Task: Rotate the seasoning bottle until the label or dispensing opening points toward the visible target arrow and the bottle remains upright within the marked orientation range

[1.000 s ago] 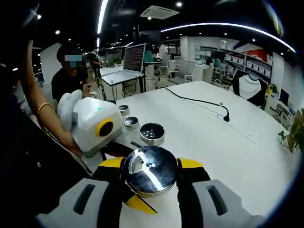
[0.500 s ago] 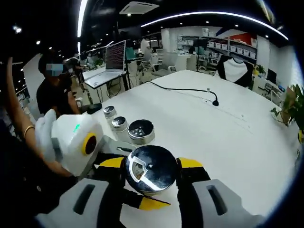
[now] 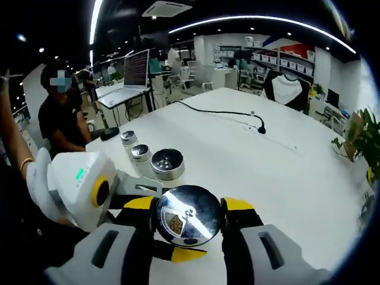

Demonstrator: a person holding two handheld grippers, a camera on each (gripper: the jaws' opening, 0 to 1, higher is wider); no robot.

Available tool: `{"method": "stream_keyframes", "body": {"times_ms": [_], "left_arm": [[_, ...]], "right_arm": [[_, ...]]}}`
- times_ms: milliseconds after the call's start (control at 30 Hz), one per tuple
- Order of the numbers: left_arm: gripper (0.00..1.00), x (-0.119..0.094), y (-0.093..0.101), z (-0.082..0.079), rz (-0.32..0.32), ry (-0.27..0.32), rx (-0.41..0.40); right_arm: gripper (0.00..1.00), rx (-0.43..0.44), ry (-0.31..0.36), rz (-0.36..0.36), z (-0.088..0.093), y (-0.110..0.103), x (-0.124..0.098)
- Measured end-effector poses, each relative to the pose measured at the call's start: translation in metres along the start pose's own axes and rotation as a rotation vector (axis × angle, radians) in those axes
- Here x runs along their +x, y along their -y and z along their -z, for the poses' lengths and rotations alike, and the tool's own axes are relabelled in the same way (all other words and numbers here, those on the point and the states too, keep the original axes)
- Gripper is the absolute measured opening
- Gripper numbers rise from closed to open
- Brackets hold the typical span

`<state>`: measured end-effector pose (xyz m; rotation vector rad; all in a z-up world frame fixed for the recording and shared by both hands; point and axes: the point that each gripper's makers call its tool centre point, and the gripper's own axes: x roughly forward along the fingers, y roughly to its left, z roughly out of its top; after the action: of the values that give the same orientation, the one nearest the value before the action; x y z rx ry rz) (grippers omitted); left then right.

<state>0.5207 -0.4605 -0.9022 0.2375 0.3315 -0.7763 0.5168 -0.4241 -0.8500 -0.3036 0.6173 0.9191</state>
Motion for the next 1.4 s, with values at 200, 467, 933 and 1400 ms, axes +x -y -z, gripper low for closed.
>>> {"method": "stream_keyframes", "body": {"times_ms": [200, 467, 933, 1400], "left_arm": [[0.42, 0.0, -0.001, 0.009, 0.021, -0.033, -0.008], [0.42, -0.012, 0.001, 0.029, 0.038, -0.077, -0.034], [0.45, -0.082, 0.0, 0.02, 0.079, -0.045, 0.045], [0.59, -0.167, -0.086, 0.034, -0.247, -0.014, -0.282]], "right_arm": [[0.4, -0.15, -0.034, -0.106, 0.002, -0.001, 0.009], [0.4, -0.223, -0.078, -0.138, 0.013, 0.018, 0.023], [0.4, -0.323, -0.08, -0.283, 0.024, 0.02, 0.035], [0.4, -0.328, -0.039, -0.366, 0.02, 0.015, 0.037]]}}
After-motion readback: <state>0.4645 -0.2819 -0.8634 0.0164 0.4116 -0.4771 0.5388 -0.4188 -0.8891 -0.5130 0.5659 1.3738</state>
